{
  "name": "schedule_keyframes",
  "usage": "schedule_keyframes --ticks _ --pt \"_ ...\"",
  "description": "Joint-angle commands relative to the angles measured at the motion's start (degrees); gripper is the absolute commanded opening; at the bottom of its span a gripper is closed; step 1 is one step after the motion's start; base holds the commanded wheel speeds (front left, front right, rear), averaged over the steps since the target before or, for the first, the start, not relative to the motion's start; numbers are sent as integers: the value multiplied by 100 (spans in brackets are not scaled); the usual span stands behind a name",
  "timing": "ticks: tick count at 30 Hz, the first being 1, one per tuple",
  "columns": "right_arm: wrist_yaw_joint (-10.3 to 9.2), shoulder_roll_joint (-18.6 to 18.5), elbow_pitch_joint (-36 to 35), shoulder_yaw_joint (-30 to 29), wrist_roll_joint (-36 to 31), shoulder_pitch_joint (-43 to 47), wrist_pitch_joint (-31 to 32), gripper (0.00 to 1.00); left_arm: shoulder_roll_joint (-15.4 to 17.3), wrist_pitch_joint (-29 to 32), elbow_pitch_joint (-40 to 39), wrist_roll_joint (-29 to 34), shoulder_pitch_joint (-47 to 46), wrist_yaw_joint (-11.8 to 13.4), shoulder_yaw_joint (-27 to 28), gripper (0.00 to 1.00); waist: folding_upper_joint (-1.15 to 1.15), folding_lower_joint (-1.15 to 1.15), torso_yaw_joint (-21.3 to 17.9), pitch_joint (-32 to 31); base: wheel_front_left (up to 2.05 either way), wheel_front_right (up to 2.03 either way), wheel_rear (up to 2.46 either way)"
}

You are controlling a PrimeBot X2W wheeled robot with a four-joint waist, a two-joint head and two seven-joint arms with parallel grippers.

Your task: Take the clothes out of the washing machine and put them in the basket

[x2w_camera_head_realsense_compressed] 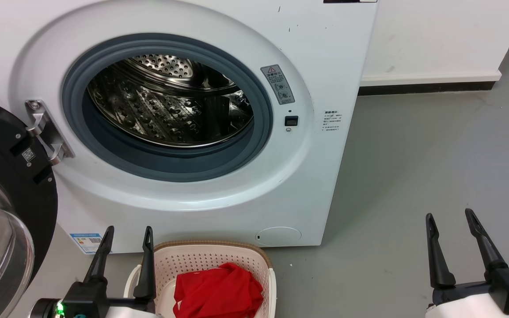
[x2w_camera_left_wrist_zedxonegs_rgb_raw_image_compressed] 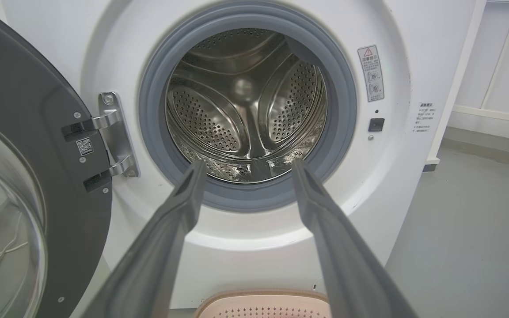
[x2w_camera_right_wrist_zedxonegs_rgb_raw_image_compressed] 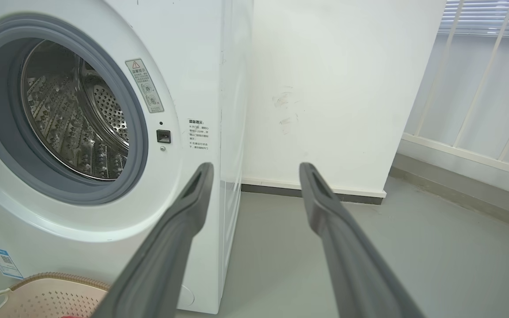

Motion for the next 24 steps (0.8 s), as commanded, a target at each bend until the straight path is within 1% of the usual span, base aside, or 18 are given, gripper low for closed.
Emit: schedule_keyframes --ticks 1,4,6,7,12,24 --pt "-6 8 -28 -2 -2 -40 -12 100 -12 -15 26 28 -62 -18 1 100 0 0 2 4 0 0 0" --pt "-6 8 -6 -3 -10 -28 -12 100 -16 -15 62 -46 -44 -47 -14 100 0 0 4 -12 0 0 0" --pt "-6 7 -10 -8 -7 -24 -12 100 -15 -15 -58 -36 -88 -63 -12 100 0 0 9 -16 0 0 0" --pt "0 1 24 -1 -4 6 1 0 -9 -1 -25 -55 -3 -46 -11 0 0 0 8 -15 0 0 0" --pt "1 4 237 18 24 48 10 0 -18 36 201 -91 70 -45 -6 0 0 0 8 -14 0 0 0" --pt "0 -75 441 72 1636 -155 274 0 -18 385 417 -1521 -164 -85 81 0 0 0 10 -4 0 0 0"
